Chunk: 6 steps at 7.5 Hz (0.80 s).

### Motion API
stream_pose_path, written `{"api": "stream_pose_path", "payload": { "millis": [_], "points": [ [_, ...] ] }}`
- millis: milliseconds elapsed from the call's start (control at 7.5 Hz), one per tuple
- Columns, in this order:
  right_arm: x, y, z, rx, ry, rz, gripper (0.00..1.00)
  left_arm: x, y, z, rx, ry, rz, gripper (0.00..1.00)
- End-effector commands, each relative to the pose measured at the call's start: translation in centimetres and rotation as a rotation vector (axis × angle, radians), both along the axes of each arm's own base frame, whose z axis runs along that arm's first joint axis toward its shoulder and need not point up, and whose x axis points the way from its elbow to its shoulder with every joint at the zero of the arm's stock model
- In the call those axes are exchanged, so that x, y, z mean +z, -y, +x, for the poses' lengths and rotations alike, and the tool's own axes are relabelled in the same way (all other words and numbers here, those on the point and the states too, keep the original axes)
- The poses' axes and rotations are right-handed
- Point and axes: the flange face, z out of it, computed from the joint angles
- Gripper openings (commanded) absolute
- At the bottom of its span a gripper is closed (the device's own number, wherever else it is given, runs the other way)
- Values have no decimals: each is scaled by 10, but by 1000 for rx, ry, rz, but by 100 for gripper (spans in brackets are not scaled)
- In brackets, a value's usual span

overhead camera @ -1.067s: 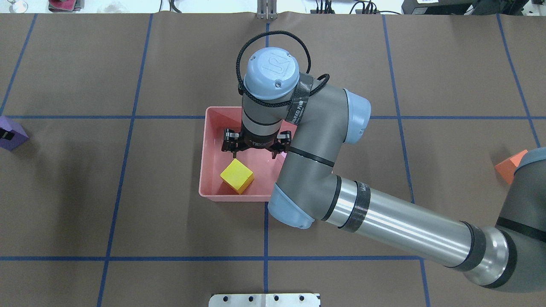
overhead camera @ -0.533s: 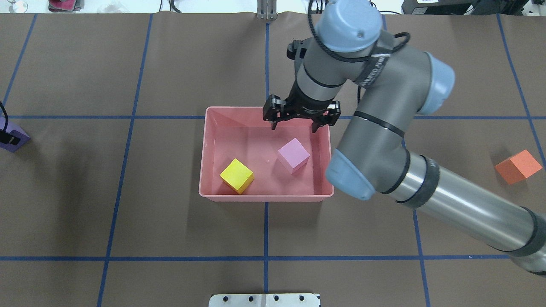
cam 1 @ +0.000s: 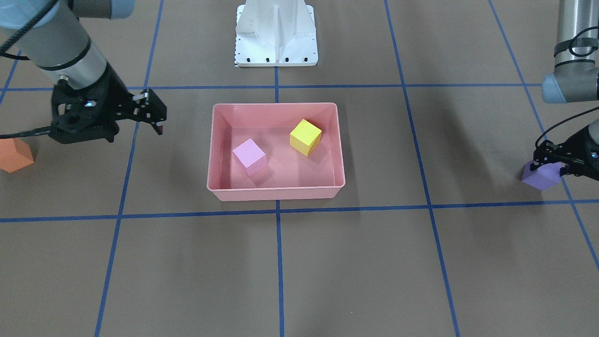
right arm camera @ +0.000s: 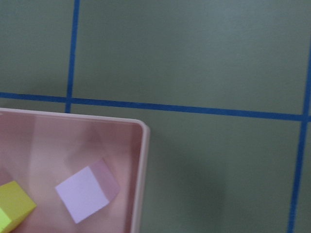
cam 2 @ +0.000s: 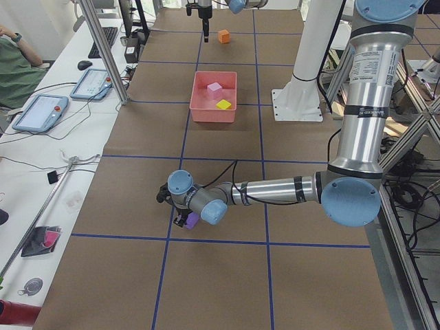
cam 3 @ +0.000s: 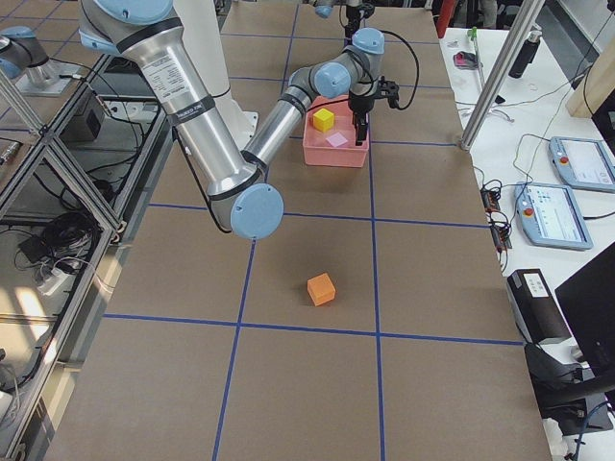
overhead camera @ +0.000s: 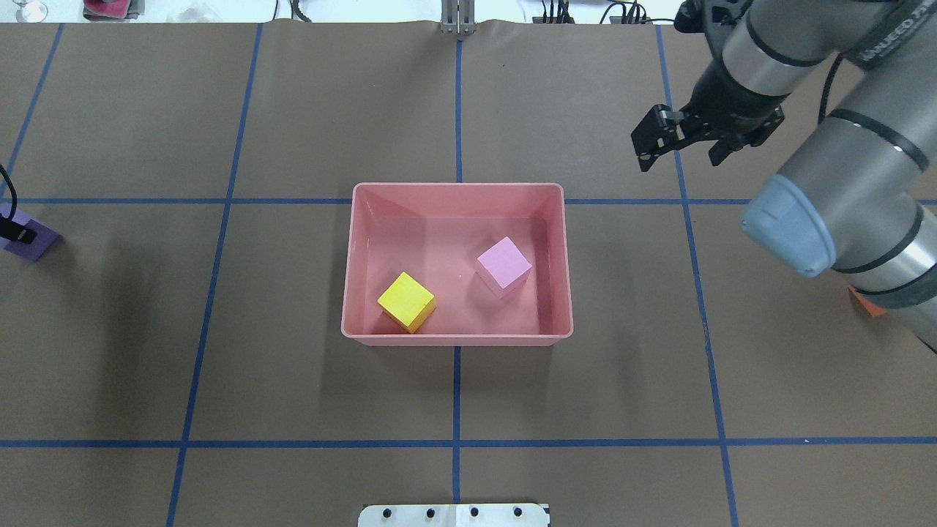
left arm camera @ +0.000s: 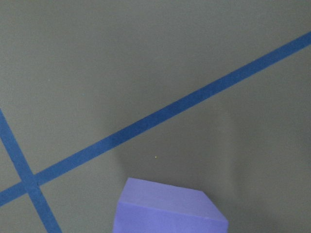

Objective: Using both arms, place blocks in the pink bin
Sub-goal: 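Raise the right gripper from the bin while the left gripper reaches the purple cube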

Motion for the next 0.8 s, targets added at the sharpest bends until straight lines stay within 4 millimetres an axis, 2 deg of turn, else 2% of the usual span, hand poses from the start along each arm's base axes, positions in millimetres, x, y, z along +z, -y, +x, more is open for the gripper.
{"api": "stream_pose_path", "payload": {
  "millis": [0,133,267,400,533,667],
  "points": [
    [75,2,71,-87,-76,75,99,-30,19,10,-18,-32,-40,0],
    [113,3,99,-129,-112,93,99,-57,24,9,-6,-55,-72,0],
    [149,2,122,-171,-145,106,99,-94,25,7,-4,-59,-99,0],
    [184,-2,145,-217,-163,120,99,-146,22,0,-13,-41,-147,0],
    [212,-2,164,-234,-172,119,99,-216,21,-2,-16,-26,-185,0],
    [247,-9,167,-241,-171,124,99,-281,19,-4,-21,-16,-207,0]
  ]
}}
